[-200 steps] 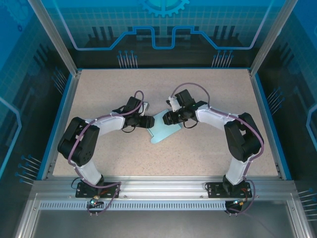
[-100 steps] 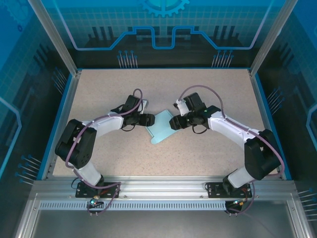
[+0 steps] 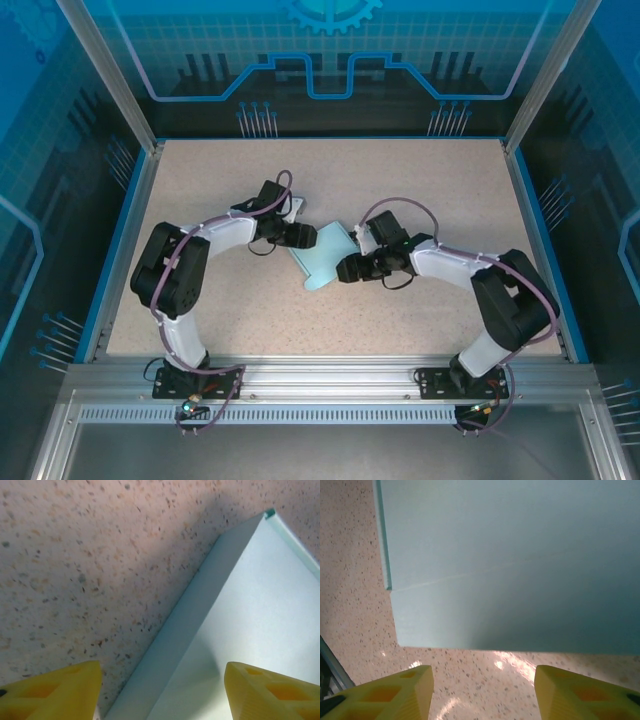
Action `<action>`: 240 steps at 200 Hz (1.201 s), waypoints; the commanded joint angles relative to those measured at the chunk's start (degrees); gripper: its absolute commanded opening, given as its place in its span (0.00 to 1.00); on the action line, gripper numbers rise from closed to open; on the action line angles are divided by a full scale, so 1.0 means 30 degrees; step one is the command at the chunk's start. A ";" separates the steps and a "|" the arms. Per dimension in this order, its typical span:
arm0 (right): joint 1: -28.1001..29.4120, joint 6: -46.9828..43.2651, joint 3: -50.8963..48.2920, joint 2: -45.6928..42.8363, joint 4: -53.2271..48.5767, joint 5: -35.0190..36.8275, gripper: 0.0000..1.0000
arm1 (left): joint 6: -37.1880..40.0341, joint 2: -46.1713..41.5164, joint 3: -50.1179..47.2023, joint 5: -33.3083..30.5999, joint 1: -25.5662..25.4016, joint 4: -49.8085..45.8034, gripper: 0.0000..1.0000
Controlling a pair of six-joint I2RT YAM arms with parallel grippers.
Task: Fold the paper box
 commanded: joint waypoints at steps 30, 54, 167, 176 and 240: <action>-0.0089 0.2310 -0.0633 0.0842 0.3022 -0.1147 0.56 | 0.0503 0.0245 0.0301 0.2217 0.0128 -0.0723 0.58; -0.0658 0.2754 -0.0907 0.0733 0.3705 -0.1201 0.55 | 0.0352 0.0190 0.0013 0.2833 0.0128 -0.0653 0.52; -0.2675 0.3658 -0.1859 0.0976 0.5814 -0.2097 0.48 | -0.0793 0.0538 -0.0423 0.3691 0.0128 0.0514 0.53; -0.2685 0.3754 -0.1968 0.1009 0.6038 -0.2159 0.47 | -0.0795 0.0679 -0.0417 0.3664 0.0128 0.0491 0.51; -0.3003 0.5447 -0.2919 0.0246 0.9357 -0.3214 0.22 | -0.1335 0.0768 -0.1082 0.4490 0.0142 0.0691 0.37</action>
